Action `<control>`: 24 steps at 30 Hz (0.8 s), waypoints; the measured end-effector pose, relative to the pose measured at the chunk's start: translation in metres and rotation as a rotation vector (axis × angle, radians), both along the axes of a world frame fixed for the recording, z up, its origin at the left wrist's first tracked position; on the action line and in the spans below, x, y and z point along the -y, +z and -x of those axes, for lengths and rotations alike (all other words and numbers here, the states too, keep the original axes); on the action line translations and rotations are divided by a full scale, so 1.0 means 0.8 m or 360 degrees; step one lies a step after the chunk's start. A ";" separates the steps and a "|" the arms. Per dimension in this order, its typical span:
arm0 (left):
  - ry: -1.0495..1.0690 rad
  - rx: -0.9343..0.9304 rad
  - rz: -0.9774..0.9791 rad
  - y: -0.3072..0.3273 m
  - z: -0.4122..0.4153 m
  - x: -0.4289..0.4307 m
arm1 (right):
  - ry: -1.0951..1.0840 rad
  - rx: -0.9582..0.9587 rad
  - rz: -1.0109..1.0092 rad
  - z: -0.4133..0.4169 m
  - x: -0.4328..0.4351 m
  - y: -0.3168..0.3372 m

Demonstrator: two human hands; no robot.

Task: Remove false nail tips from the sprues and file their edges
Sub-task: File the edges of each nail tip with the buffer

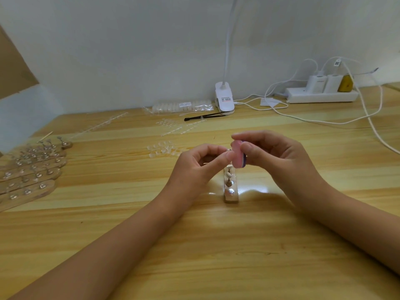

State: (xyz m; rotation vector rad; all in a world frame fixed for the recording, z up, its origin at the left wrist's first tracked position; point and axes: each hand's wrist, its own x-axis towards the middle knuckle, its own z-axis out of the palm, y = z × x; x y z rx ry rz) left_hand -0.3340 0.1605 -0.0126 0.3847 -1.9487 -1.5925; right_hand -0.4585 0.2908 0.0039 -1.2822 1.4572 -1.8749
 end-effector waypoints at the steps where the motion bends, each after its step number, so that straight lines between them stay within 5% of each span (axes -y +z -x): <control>1: 0.0012 -0.0003 -0.0011 0.000 0.000 0.000 | -0.0027 0.0026 0.0034 0.001 0.000 0.000; 24: 0.0038 -0.0041 -0.0095 0.001 0.001 0.003 | -0.0036 0.0097 0.0157 0.003 -0.001 0.006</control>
